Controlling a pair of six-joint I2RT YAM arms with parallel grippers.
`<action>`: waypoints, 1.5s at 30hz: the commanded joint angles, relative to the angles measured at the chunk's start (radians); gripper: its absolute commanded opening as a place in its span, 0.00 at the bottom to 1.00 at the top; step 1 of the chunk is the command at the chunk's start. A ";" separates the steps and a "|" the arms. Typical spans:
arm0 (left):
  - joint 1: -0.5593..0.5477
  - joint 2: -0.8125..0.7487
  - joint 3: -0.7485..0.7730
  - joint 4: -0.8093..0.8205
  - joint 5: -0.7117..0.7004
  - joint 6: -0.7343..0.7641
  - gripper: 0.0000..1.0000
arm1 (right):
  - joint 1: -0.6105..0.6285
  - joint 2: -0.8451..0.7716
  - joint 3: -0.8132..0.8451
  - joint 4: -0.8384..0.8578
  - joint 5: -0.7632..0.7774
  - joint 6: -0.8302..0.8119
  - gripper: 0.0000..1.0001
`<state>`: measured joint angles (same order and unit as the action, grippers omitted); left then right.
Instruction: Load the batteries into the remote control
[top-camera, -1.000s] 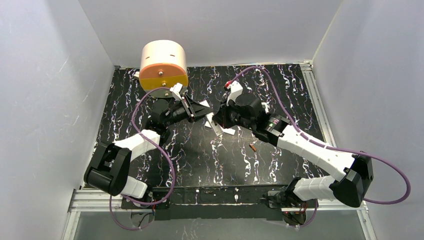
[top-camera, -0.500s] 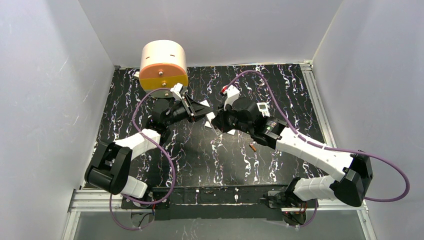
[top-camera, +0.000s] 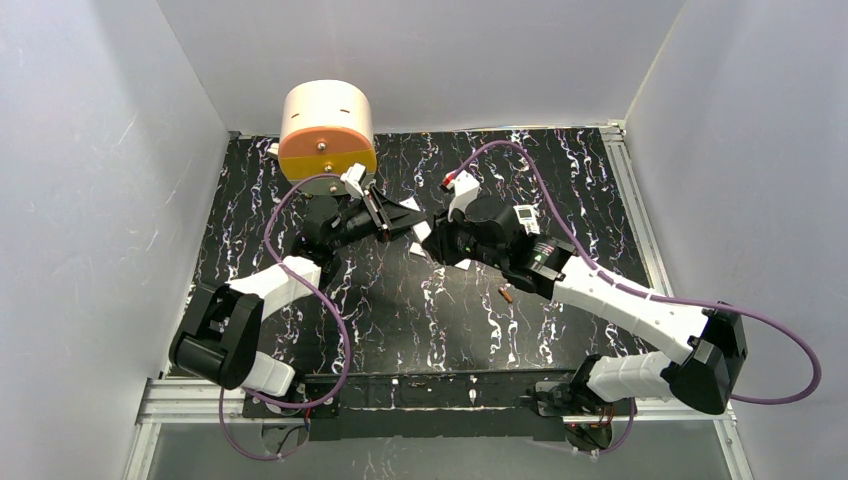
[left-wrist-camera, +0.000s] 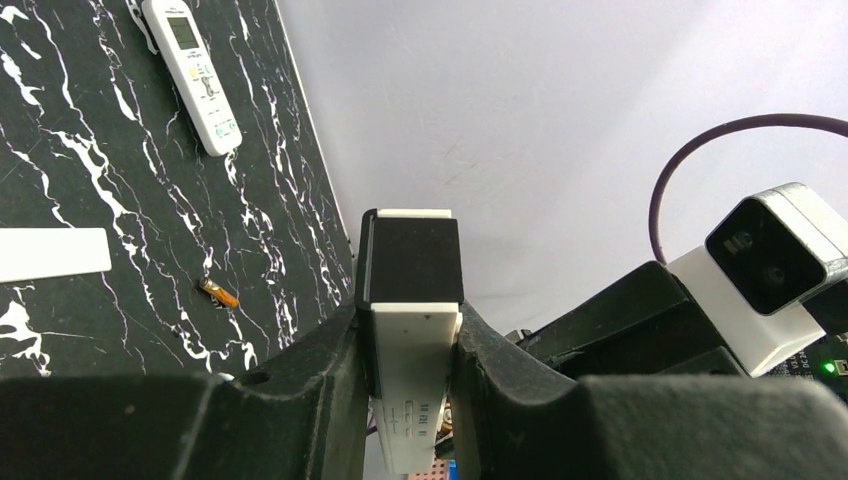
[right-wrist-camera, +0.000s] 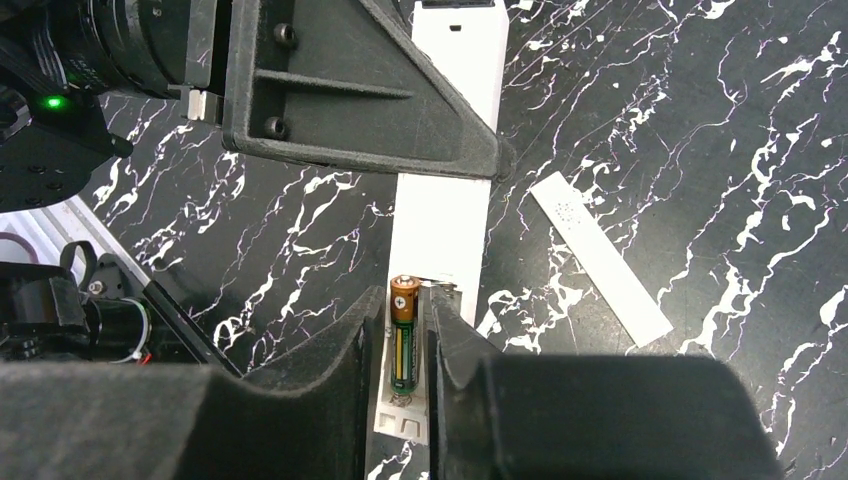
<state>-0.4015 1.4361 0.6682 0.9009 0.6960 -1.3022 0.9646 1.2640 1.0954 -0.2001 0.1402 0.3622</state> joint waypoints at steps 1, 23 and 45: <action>-0.002 -0.020 0.043 0.021 0.028 -0.004 0.00 | 0.003 -0.035 0.006 0.015 0.020 0.003 0.32; -0.001 -0.066 0.072 -0.054 0.008 0.077 0.00 | -0.029 -0.215 -0.167 0.327 0.320 0.323 0.99; 0.001 0.041 0.226 -0.066 -0.035 0.063 0.00 | -0.154 -0.168 -0.304 0.481 0.041 0.939 0.99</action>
<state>-0.4015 1.4853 0.8509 0.8207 0.6693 -1.2419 0.8215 1.0782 0.7853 0.2123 0.2459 1.2179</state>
